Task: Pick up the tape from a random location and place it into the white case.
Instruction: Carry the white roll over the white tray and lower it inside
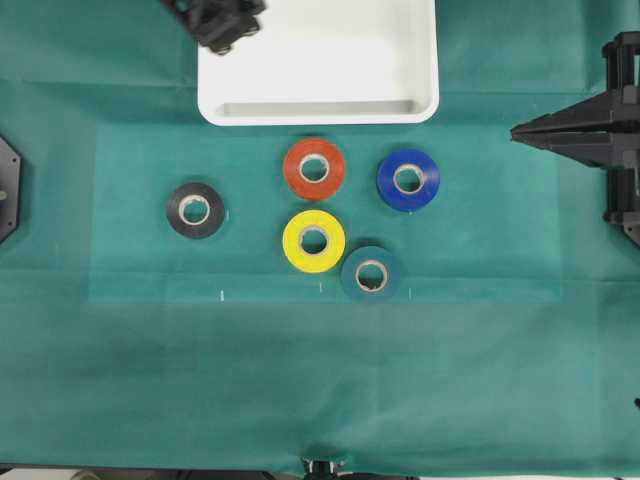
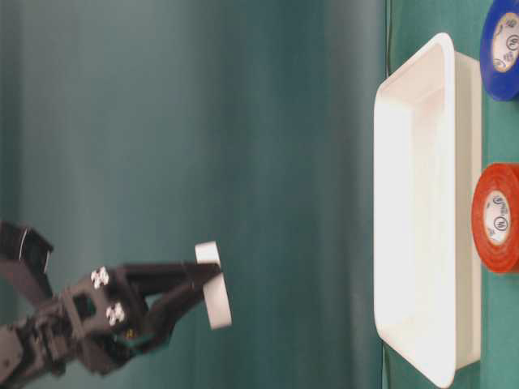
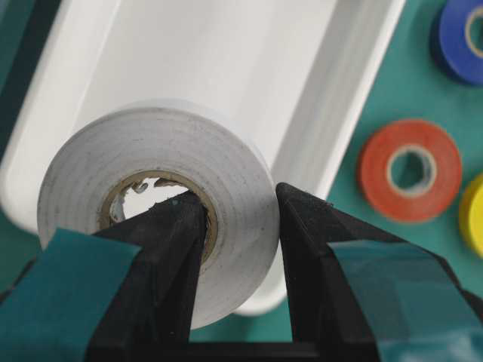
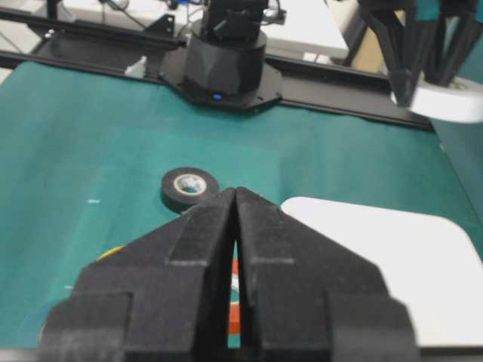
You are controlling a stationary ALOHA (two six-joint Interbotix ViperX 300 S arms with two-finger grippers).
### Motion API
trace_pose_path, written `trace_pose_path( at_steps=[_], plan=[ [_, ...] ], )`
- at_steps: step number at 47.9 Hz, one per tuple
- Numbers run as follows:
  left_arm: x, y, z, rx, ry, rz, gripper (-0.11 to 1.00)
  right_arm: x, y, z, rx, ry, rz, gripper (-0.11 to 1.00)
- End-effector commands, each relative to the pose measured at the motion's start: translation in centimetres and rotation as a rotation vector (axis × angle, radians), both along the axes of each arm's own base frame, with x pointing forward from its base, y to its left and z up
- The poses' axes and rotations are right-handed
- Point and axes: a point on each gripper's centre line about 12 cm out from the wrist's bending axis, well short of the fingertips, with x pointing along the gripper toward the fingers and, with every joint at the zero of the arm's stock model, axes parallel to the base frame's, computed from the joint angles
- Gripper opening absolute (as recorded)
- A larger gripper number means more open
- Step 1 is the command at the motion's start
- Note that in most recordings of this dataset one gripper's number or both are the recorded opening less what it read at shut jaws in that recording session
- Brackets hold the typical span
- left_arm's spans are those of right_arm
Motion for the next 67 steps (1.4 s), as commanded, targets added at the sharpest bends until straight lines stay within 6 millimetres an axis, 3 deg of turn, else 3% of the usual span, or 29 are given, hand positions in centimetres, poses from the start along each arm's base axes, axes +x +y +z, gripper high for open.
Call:
trace_pose_path(
  at_steps=[1, 18, 42, 49, 61, 67],
  plan=[
    [1.1, 0.3, 1.4, 0.02, -0.042, -0.004, 0.26, 0.3, 0.0, 1.0, -0.003, -0.021, -0.001, 0.0],
    [4.8, 0.4, 2.1, 0.056, -0.056, -0.073, 0.26, 0.3, 0.0, 0.9, -0.003, -0.02, -0.001, 0.0],
    [5.0, 0.5, 0.3, 0.038, -0.012, -0.073, 0.26, 0.3, 0.0, 0.9, -0.003, -0.02, -0.001, 0.0],
    [5.4, 0.7, -2.1, 0.029, 0.009, -0.073, 0.26, 0.3, 0.0, 0.9, -0.003, -0.02, -0.001, 0.0],
    [6.2, 1.9, -9.2, 0.012, 0.051, -0.054, 0.26, 0.3, 0.0, 0.8, -0.003, -0.014, -0.001, 0.0],
    [6.1, 2.5, -11.7, 0.016, 0.034, -0.04, 0.26, 0.3, 0.0, 0.7, -0.003, -0.008, -0.001, 0.0]
  ],
)
